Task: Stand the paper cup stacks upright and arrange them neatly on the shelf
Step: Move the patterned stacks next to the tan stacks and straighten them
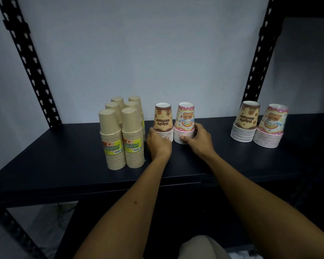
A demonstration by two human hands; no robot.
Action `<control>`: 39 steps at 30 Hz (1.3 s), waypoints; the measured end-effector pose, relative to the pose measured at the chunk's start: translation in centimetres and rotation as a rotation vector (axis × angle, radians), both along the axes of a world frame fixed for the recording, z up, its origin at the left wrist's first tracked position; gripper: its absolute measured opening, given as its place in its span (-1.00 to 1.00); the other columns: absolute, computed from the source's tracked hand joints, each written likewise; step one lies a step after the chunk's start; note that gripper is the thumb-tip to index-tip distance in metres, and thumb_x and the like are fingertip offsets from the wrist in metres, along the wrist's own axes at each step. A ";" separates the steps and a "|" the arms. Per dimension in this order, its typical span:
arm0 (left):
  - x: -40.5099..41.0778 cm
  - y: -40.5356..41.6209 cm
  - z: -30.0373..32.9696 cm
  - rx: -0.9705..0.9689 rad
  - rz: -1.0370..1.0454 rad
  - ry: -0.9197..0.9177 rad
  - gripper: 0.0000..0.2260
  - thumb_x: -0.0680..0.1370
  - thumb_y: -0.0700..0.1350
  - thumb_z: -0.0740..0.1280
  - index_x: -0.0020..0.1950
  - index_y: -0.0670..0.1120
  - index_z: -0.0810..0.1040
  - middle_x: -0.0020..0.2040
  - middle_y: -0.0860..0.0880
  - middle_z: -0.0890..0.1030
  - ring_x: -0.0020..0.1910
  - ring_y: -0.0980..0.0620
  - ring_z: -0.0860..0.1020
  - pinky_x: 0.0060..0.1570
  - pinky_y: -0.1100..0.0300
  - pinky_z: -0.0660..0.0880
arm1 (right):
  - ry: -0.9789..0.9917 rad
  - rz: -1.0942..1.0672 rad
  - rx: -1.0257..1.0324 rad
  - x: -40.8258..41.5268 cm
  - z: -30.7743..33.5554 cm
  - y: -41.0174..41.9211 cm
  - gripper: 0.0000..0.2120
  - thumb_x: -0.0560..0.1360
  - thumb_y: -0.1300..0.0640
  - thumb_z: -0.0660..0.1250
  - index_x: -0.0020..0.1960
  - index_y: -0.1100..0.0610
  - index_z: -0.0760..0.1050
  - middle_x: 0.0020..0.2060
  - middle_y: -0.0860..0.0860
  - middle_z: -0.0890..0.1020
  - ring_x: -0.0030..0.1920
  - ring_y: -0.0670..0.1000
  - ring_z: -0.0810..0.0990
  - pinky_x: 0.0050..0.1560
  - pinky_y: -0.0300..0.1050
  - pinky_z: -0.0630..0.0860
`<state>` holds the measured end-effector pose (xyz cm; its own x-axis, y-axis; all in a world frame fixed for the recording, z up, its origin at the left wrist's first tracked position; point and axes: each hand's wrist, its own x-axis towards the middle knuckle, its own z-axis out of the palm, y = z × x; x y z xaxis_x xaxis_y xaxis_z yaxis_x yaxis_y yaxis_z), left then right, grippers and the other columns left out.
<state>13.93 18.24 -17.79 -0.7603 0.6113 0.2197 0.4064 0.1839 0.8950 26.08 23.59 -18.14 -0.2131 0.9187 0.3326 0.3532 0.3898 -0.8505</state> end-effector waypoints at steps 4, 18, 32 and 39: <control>0.0 -0.1 0.1 -0.010 0.010 0.008 -0.59 0.47 -0.29 0.38 0.29 -0.19 0.40 0.27 -0.16 0.51 0.27 -0.15 0.48 0.22 0.01 0.47 | -0.007 0.000 0.010 -0.1 -0.1 0.0 -0.39 0.39 0.15 0.52 0.36 0.17 0.36 0.27 0.08 0.55 0.22 0.03 0.54 0.11 -0.20 0.45; 0.0 -0.3 0.2 -0.013 0.009 0.015 -0.57 0.45 -0.28 0.38 0.30 -0.21 0.39 0.27 -0.17 0.50 0.26 -0.16 0.47 0.22 0.01 0.46 | -0.028 0.005 0.003 -0.1 0.2 -0.3 -0.36 0.37 0.15 0.53 0.37 0.15 0.35 0.27 0.08 0.55 0.18 0.01 0.55 0.07 -0.21 0.46; 0.1 -0.6 0.3 -0.036 -0.023 0.029 -0.43 0.44 -0.21 0.39 0.40 -0.26 0.29 0.32 -0.21 0.46 0.29 -0.18 0.45 0.26 -0.04 0.44 | -0.050 0.009 -0.043 -0.2 0.4 -0.2 -0.36 0.34 0.14 0.55 0.33 0.16 0.37 0.25 0.08 0.56 0.09 -0.04 0.54 0.04 -0.20 0.46; 0.4 -1.5 0.6 -0.120 -0.049 0.042 -0.41 0.41 -0.23 0.42 0.38 -0.28 0.29 0.32 -0.24 0.44 0.30 -0.21 0.43 0.25 0.00 0.43 | -0.209 -0.052 -0.128 0.9 0.5 -0.2 -0.27 0.36 0.11 0.54 0.42 0.23 0.29 0.33 0.14 0.49 0.29 0.12 0.50 0.22 -0.03 0.48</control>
